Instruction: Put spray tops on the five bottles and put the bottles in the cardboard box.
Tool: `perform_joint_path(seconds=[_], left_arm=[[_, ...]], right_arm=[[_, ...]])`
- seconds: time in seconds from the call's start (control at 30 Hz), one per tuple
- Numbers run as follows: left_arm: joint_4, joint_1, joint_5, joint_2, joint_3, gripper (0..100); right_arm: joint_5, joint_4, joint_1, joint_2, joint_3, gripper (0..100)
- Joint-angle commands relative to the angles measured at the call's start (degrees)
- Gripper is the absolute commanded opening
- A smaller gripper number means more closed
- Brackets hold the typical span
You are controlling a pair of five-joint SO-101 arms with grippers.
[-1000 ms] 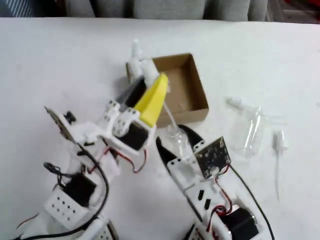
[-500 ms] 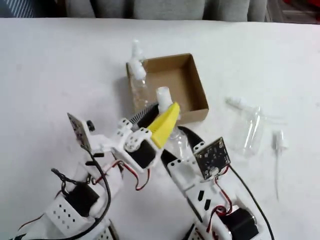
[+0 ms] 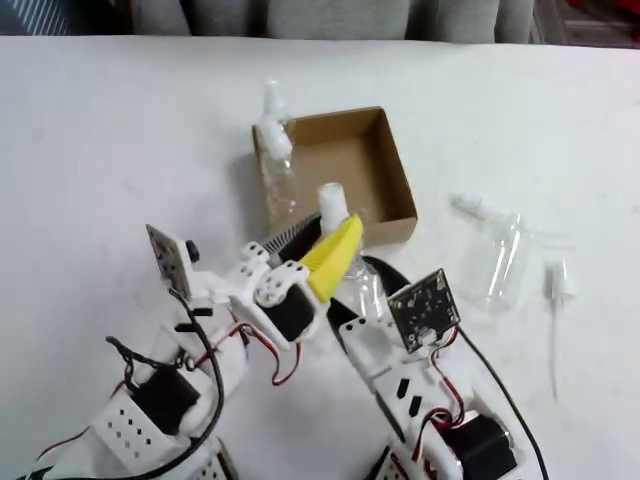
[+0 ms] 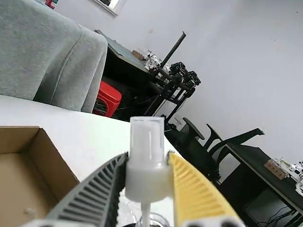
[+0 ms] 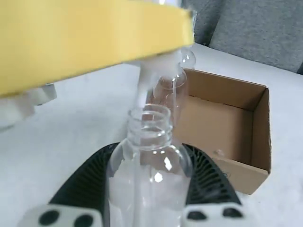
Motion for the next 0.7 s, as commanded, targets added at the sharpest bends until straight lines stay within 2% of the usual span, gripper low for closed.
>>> perform_joint_path(seconds=[0.0, 0.13, 0.27, 0.33, 0.57, 0.67], left_arm=[[0.0, 1.5, -2.6, -3.4, 0.7, 2], [0.3, 2.5, -4.2, -8.0, 3.6, 6], [0.3, 3.3, -5.1, -13.4, 6.8, 23], [0.3, 3.3, -4.9, -14.9, 7.7, 28], [0.4, 3.3, -5.1, -15.3, 7.9, 26], [4.7, 3.2, -5.1, -15.6, 5.6, 26]], right_arm=[[0.2, 0.1, 0.3, -0.3, -0.7, 1.5], [0.2, 0.2, 0.7, -0.3, -0.7, 1.5], [0.2, 0.2, 0.7, -0.3, -0.7, 1.5], [0.2, 0.2, 0.7, -0.3, -0.7, 1.5], [0.2, 0.2, 0.8, -0.3, -0.7, 1.5], [0.2, 0.2, 2.4, -0.3, -0.7, 1.5]])
